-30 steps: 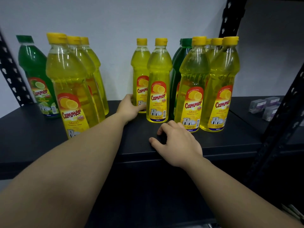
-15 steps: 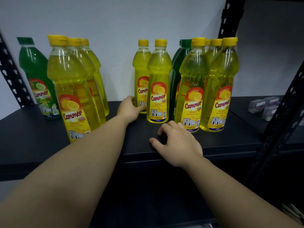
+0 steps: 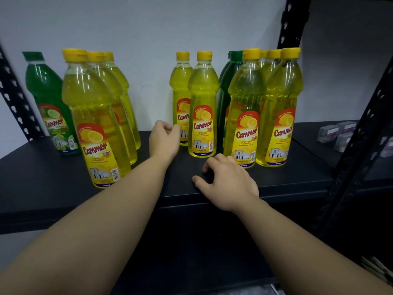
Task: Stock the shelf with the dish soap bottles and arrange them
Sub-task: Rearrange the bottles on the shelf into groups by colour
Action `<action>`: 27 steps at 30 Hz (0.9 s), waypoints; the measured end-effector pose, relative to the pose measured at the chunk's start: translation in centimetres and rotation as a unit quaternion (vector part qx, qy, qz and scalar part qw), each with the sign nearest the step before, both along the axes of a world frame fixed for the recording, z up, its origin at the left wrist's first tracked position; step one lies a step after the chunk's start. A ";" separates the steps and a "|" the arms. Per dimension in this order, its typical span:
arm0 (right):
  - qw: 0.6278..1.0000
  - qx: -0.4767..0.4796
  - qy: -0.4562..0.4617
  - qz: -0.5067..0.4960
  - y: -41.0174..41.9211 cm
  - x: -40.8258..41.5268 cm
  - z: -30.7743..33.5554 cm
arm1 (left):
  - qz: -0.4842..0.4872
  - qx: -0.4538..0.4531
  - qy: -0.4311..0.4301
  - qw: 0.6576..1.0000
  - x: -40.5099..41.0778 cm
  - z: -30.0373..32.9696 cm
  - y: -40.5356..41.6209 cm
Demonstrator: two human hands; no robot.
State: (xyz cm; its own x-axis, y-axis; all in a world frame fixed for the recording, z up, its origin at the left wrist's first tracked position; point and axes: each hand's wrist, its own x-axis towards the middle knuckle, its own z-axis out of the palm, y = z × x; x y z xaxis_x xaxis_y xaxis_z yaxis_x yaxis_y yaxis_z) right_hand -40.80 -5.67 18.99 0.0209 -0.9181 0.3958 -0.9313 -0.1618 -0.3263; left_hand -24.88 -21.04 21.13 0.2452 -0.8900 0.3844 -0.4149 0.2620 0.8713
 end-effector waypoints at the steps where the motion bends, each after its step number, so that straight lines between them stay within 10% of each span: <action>1: 1.000 0.000 0.000 0.000 0.1 0.0 0.0 | -0.027 -0.010 -0.006 1.000 -0.2 -0.1 0.3; 8: 1.000 0.012 -0.002 0.003 0.2 -0.1 0.4 | -0.205 0.022 -0.100 0.973 -1.1 -0.7 1.1; 27: 0.999 0.033 -0.026 0.002 0.7 0.0 1.1 | -0.155 0.059 -0.001 0.986 0.9 -0.7 1.9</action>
